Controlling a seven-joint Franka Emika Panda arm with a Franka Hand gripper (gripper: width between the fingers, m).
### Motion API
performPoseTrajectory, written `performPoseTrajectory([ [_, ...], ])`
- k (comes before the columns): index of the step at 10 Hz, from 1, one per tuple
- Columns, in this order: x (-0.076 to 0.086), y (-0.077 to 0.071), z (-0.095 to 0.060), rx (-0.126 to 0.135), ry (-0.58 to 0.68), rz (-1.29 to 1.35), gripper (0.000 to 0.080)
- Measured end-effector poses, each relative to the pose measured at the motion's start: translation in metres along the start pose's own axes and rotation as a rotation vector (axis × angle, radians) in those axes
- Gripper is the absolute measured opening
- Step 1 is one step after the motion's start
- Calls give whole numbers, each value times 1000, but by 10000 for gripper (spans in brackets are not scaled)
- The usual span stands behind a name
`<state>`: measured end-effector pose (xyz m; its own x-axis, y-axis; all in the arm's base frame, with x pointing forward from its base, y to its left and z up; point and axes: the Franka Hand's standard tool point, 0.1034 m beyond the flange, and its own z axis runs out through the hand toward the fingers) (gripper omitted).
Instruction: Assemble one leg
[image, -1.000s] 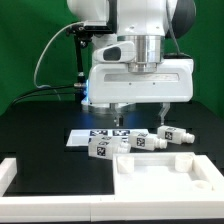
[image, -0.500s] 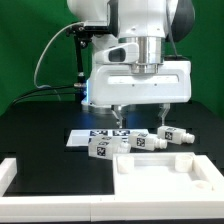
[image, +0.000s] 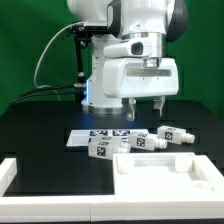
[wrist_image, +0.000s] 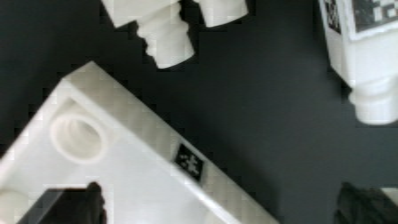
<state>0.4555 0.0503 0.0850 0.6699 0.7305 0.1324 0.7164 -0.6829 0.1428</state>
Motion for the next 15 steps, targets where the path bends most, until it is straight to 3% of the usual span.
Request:
performPoseTrajectory([
  [1,-1,-3,2,9,-10,-24,649],
  [2,-7,-19,11,66,-76,-54,649],
  [3,-3,-32,19,105,-115,-97,649],
  [5,-1,-43,28,116,-111,-219,649],
  [9,-2,-41,28,117,-111,-233,649],
  [10,-6,-44,30,125,-121,-218,649],
  [11,-20,-52,37,161,-163,-202,649],
  [12,-29,-50,45,175,-168,-222,649],
  [15,-30,-47,50,159,-142,-228,649],
])
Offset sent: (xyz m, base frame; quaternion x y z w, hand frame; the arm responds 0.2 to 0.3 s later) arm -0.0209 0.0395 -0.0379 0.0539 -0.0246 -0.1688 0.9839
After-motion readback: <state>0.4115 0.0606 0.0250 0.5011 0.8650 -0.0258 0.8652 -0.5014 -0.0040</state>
